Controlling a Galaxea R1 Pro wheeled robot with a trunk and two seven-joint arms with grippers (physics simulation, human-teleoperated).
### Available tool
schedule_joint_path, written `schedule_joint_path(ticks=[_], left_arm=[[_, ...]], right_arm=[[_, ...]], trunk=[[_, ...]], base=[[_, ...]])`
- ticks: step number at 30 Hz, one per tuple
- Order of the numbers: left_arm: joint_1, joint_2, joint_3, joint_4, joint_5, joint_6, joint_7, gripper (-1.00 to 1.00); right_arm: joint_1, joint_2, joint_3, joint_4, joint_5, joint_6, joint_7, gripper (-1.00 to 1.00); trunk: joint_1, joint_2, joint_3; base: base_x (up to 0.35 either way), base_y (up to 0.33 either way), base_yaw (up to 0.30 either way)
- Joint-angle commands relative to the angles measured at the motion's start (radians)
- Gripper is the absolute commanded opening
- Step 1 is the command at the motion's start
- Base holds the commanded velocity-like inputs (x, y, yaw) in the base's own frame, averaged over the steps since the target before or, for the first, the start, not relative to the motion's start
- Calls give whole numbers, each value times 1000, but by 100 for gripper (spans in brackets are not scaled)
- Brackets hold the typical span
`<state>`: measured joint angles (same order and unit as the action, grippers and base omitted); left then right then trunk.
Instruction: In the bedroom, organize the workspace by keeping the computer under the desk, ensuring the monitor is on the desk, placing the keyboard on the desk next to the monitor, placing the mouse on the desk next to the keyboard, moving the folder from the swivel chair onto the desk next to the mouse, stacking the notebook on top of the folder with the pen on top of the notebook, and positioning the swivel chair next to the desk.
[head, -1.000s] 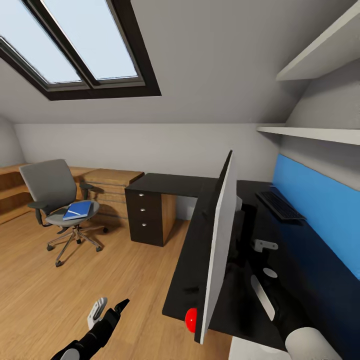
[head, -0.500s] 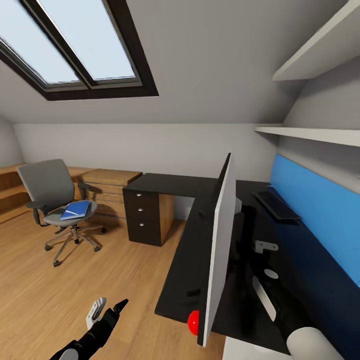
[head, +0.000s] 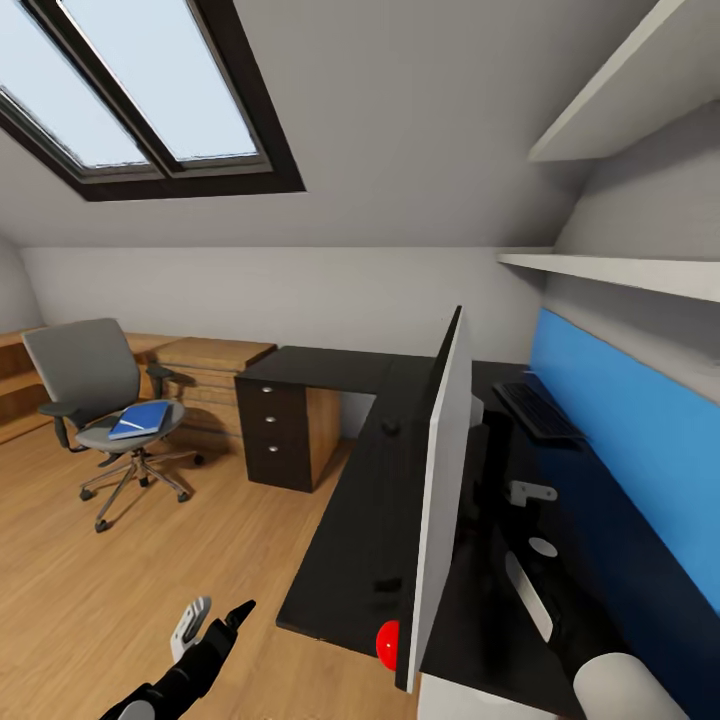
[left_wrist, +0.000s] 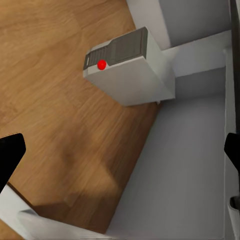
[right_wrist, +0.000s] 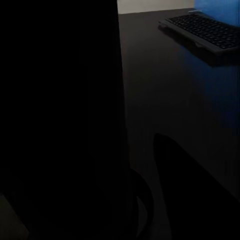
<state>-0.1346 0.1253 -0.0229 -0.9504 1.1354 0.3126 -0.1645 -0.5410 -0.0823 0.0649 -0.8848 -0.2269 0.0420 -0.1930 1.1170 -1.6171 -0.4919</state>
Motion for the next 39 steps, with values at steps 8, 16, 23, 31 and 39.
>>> schedule_joint_path(ticks=[8, 16, 23, 31, 39], left_arm=[[20, 57, 0, -4, 13, 17, -7, 100], [176, 178, -2, 64, 9, 32, 0, 100], [220, 154, -8, 175, 10, -88, -4, 100], [226, 133, -9, 267, 16, -114, 3, 100], [226, 126, -9, 279, 14, -115, 3, 100]], right_arm=[[-1, -4, 4, 36, -14, 4, -14, -100], [-2, -3, 4, 32, -9, 4, -15, -100], [-1, -3, 6, 33, 8, 3, -14, -100], [1, -1, 11, 26, 18, -2, -13, -100], [-4, -47, 3, 35, 60, -15, 111, -100]], trunk=[[0, -1, -1], [0, -1, -1], [0, -1, -1], [0, -1, -1], [0, -1, -1]], base=[[-151, -188, 0], [-33, -39, 0], [-2, -209, 0], [0, -90, -13], [0, -1, -8]])
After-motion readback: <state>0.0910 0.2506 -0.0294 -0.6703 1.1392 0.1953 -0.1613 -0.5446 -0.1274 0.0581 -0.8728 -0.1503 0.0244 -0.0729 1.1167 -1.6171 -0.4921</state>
